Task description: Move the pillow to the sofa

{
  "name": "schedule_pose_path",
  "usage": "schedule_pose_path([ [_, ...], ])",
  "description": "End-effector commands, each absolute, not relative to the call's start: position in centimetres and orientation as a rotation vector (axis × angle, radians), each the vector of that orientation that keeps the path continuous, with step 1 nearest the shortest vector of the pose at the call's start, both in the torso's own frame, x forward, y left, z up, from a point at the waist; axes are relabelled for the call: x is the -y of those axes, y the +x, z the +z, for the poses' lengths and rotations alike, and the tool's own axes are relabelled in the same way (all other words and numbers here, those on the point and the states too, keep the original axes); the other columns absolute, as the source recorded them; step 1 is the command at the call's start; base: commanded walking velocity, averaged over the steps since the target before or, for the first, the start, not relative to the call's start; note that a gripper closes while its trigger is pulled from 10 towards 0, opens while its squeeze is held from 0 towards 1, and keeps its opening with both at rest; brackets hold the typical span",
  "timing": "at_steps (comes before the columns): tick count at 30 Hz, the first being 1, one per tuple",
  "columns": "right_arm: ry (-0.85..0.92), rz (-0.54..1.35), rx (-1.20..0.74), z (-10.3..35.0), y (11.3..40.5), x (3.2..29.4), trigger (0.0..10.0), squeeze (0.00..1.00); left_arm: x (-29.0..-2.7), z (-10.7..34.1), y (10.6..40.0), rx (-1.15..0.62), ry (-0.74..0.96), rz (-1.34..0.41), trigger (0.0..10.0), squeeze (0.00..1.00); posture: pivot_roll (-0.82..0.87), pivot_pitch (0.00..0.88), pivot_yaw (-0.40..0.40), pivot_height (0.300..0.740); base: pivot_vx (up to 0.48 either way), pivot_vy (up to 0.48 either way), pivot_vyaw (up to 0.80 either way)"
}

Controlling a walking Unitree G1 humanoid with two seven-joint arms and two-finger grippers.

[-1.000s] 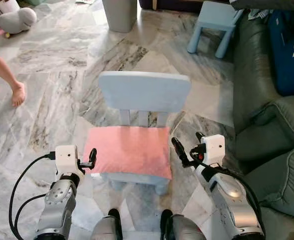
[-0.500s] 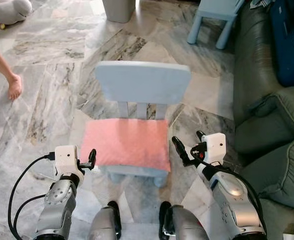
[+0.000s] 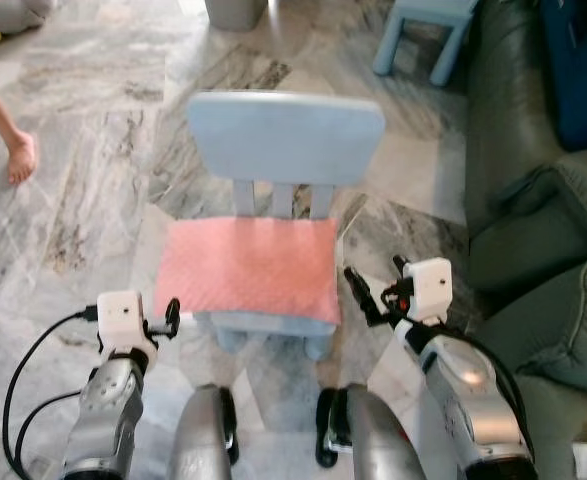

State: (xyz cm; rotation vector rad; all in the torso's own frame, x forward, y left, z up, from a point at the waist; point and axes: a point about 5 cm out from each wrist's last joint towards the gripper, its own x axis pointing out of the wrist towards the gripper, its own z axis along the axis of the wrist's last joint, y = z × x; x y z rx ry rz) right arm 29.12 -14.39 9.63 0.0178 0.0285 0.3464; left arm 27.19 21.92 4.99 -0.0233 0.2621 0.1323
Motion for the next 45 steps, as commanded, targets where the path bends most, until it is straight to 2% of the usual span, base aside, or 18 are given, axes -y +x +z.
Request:
schedule_pose_path([
  [1,0.020,0.341,-0.062,8.9,28.7,14.7,10.0,0.00,-22.6,4.4,26.5,-0.298,-0.009,0.165,10.0,0.00,-0.06,0.343,0.000,0.600,0.000,0.000,0.00],
  [18,0.009,0.325,-0.056,9.0,29.2,15.2,10.0,0.00,-25.8,6.1,27.1,-0.250,0.081,0.304,10.0,0.00,-0.04,0.355,0.012,0.494,0.000,0.000,0.00],
  [45,0.009,0.325,-0.056,9.0,29.2,15.2,10.0,0.00,-25.8,6.1,27.1,-0.250,0.081,0.304,10.0,0.00,-0.04,0.355,0.012,0.494,0.000,0.000,0.00],
])
